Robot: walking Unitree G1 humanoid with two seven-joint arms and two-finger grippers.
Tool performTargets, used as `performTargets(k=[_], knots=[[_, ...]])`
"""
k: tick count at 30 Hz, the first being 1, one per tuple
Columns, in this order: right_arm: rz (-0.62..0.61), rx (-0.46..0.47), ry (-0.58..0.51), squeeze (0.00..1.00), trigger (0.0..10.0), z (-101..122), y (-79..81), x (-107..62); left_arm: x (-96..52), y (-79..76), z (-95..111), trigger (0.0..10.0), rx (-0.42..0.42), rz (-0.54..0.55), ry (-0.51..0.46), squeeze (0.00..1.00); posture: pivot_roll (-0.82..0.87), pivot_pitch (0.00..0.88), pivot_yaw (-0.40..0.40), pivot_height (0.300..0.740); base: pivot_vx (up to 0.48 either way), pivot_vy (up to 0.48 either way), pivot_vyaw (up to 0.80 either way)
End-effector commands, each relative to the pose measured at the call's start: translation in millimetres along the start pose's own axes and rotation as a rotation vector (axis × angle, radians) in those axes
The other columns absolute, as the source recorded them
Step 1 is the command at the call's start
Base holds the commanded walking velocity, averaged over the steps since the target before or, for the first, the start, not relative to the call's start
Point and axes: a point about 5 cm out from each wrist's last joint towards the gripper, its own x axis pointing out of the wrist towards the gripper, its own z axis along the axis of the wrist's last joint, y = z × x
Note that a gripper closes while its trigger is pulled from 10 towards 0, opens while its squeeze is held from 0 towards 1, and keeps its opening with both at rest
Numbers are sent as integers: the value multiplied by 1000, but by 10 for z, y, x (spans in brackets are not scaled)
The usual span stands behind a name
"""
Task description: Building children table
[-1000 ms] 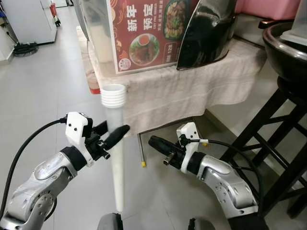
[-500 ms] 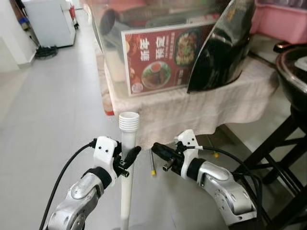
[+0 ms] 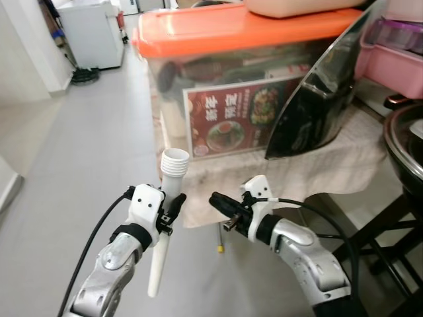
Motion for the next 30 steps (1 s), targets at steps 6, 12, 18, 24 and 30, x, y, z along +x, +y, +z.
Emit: performTargets(k=[6, 12, 18, 24, 30], knots=[[-30, 2, -2, 0, 10000, -8, -55, 15, -6, 63, -36, 10000, -6, 49, -13, 0, 2, 0, 15, 740, 0, 0, 0], [-74, 5, -7, 0, 10000, -1, -122, 21, -1, 94, -54, 10000, -36, 72, -14, 0, 5, 0, 10, 740, 0, 0, 0], [-108, 17, -25, 0, 10000, 18, -168, 20, 9, 97, -74, 10000, -49, 78, -3, 0, 2, 0, 7, 740, 0, 347, 0], [-104, 14, -21, 0, 10000, -1, -173, 32, 23, 88, -101, 10000, -54, 70, 4, 0, 1, 0, 2, 740, 0, 480, 0], [-109, 23, -18, 0, 10000, -14, -182, 42, 24, 85, -119, 10000, -58, 65, 10, 0, -2, 0, 0, 740, 0, 480, 0]])
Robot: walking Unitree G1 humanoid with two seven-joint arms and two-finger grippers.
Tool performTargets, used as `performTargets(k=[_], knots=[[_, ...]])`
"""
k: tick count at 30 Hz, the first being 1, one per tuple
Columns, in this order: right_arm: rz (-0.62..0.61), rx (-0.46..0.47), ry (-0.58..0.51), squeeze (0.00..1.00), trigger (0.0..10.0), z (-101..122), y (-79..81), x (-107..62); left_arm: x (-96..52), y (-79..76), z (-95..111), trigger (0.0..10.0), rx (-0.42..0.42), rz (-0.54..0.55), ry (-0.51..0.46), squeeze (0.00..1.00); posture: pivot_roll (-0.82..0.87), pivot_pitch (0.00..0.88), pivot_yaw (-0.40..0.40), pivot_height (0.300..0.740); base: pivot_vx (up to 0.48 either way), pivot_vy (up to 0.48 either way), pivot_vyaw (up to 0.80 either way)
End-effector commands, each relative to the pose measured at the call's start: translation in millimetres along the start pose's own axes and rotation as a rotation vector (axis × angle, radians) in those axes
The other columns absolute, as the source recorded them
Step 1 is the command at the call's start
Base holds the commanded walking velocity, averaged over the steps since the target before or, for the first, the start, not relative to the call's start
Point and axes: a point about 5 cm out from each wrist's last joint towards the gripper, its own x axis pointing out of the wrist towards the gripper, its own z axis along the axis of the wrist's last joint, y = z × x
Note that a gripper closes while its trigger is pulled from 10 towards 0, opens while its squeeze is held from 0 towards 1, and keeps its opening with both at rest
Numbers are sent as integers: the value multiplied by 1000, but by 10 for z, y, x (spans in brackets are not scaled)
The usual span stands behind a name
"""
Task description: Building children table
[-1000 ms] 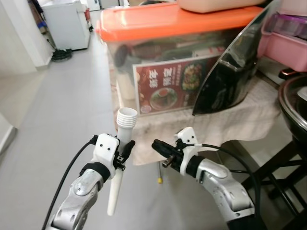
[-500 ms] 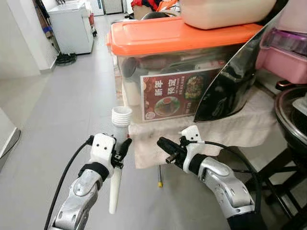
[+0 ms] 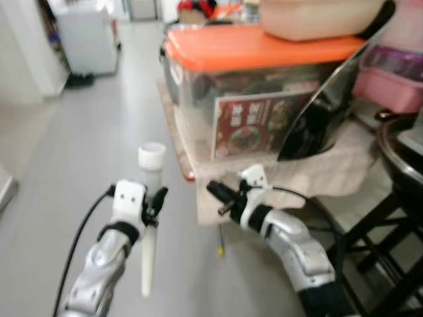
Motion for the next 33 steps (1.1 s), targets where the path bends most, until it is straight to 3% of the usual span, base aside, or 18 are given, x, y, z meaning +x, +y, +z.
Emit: performTargets(k=[1, 15, 18, 33], knots=[[-16, 4, 8, 0, 10000, -29, -33, -4, 10, -22, -2, 10000, 6, -16, -3, 0, -2, 0, 0, 740, 0, 480, 0], [-22, 12, 12, 0, 10000, -34, -42, 25, 26, -21, -5, 10000, 6, -28, -2, 0, 1, 0, 5, 740, 0, 480, 0], [-16, 13, 25, 0, 10000, -43, -34, 38, 27, -12, 7, 10000, -5, -29, -9, 0, 1, 0, 7, 740, 0, 420, -800], [-2, 14, 29, 0, 10000, -47, -21, 51, 24, -31, 50, 10000, -36, -90, -41, 0, -2, 0, 9, 740, 0, 0, -800]])
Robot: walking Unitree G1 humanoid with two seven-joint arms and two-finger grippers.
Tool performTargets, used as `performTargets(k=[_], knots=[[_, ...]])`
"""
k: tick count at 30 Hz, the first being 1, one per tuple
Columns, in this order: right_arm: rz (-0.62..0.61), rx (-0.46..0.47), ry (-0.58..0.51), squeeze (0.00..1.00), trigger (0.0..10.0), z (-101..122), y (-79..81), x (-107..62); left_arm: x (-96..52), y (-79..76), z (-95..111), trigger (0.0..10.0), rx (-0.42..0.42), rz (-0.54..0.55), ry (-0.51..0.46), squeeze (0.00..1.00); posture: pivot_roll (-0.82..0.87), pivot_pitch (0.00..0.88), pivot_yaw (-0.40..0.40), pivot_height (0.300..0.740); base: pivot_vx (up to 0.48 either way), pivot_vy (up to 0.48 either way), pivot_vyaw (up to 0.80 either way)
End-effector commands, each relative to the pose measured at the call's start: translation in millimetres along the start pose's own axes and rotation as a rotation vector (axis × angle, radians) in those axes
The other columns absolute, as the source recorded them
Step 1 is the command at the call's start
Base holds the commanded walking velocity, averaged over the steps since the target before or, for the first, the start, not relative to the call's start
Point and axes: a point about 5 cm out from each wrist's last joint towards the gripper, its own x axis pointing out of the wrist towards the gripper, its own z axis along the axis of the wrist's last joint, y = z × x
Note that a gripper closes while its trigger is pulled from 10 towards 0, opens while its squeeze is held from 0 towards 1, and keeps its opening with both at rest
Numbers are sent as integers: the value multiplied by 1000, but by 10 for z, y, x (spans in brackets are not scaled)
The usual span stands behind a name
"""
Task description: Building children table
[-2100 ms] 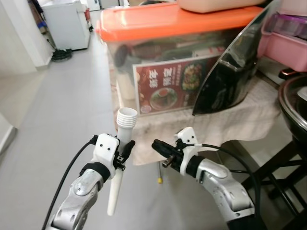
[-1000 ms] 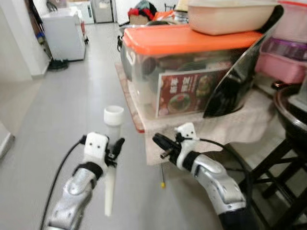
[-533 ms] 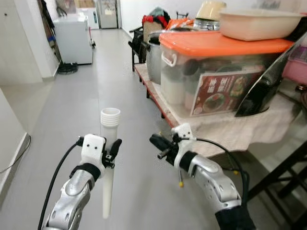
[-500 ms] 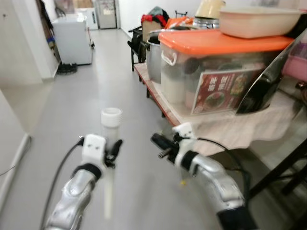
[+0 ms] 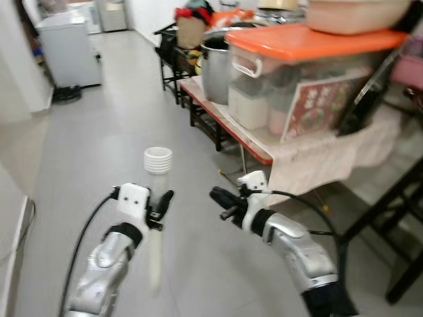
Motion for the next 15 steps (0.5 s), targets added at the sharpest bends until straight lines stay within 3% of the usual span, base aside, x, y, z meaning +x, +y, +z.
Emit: performTargets(k=[1, 15], knots=[[-3, 0, -5, 0, 10000, 18, -5, 6, -1, -20, 39, 10000, -10, -18, -29, 0, -3, 0, 9, 740, 0, 0, -800], [-5, 13, -9, 0, 10000, 22, -16, 11, 0, -35, 49, 10000, -58, -56, -49, 0, -5, 0, 7, 740, 0, 0, -800]])
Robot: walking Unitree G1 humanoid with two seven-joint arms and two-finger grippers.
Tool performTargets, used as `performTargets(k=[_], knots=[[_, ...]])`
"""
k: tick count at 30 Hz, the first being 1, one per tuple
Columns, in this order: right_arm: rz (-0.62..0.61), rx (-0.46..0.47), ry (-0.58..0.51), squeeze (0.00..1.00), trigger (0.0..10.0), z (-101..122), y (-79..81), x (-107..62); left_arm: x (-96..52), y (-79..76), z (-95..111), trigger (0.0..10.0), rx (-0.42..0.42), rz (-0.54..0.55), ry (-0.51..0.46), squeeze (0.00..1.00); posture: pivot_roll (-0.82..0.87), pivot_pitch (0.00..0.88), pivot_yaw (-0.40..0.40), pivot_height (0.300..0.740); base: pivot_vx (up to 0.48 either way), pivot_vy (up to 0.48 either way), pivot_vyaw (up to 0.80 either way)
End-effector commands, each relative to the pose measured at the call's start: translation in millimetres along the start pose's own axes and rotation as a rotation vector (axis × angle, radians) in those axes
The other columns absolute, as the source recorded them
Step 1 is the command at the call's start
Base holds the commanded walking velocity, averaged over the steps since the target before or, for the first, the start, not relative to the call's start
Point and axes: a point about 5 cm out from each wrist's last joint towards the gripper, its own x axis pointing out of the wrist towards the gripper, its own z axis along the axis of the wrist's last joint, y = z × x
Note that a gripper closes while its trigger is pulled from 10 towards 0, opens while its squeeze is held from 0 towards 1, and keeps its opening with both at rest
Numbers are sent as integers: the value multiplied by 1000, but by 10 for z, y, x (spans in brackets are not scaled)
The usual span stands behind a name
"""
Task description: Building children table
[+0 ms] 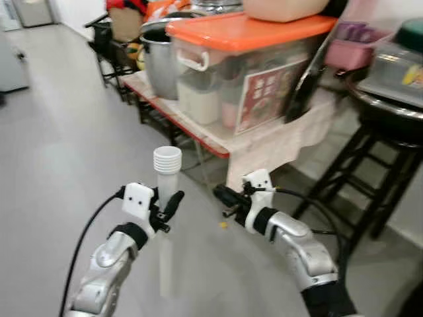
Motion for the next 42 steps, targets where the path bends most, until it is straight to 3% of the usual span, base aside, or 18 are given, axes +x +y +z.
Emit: performTargets(k=[1, 25, 30, 33, 36, 40, 41, 42], knots=[[5, 2, 6, 0, 10000, -3, 6, 17, -3, -1, 34, 10000, -13, -5, -28, 0, -8, 0, 6, 740, 0, 0, -800], [40, -11, -14, 0, 10000, 44, 30, 12, -10, 14, 125, 10000, -3, -39, -66, 0, -14, 0, 9, 740, 0, 0, -800], [105, -64, -33, 0, 10000, 105, 51, -28, 4, 50, 312, 10000, -10, -48, -124, 0, -5, 0, 5, 740, 0, 0, -800], [168, -92, -48, 0, 10000, 175, 47, -89, 7, 96, 527, 10000, -12, -53, -196, 0, -5, 0, 4, 740, 0, 0, -800], [173, -93, -49, 0, 10000, 181, 46, -94, 6, 100, 544, 10000, -12, -54, -202, 0, -5, 0, 4, 740, 0, 0, -800], [286, -83, -133, 0, 10000, 466, -108, -334, -51, 174, 984, 10000, -4, -132, -327, 0, -11, 0, 3, 740, 0, 0, -400], [286, -83, -133, 0, 10000, 466, -108, -334, -51, 174, 984, 10000, -4, -132, -327, 0, -11, 0, 3, 740, 0, 0, 0], [280, -56, -151, 408, 10000, 507, -163, -372, -60, 182, 1046, 10000, 0, -145, -342, 0, -11, 0, 3, 740, 0, 0, 0]])
